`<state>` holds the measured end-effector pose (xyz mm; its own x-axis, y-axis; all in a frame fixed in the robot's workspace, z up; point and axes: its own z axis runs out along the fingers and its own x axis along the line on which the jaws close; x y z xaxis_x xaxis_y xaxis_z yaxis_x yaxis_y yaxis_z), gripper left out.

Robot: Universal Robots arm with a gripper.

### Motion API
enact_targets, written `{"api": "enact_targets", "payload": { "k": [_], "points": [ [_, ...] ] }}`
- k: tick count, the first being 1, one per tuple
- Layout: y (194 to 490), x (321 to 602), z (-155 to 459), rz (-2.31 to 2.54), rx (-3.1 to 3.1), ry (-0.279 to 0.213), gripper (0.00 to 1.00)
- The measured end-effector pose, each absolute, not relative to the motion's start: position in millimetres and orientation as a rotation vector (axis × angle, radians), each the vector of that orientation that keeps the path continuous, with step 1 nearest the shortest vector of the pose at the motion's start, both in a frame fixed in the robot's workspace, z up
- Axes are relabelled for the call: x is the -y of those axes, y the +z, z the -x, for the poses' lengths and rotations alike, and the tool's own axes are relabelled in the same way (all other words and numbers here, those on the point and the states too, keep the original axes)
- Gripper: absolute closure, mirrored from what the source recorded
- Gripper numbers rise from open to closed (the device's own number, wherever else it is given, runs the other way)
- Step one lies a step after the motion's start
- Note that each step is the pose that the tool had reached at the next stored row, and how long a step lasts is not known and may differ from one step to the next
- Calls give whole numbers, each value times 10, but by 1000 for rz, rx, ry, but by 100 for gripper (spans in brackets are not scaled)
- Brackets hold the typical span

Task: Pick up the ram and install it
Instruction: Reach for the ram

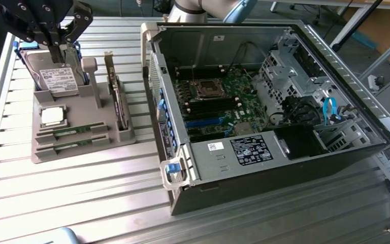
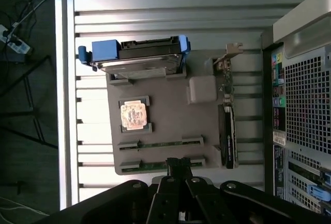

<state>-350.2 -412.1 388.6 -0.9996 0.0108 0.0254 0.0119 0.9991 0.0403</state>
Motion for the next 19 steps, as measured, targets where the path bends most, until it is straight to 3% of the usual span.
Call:
{"api": "enact_targets", "payload": {
  "k": [19],
  "points": [
    [3885,4317,3502,18,3116,-63,89]
  ]
}}
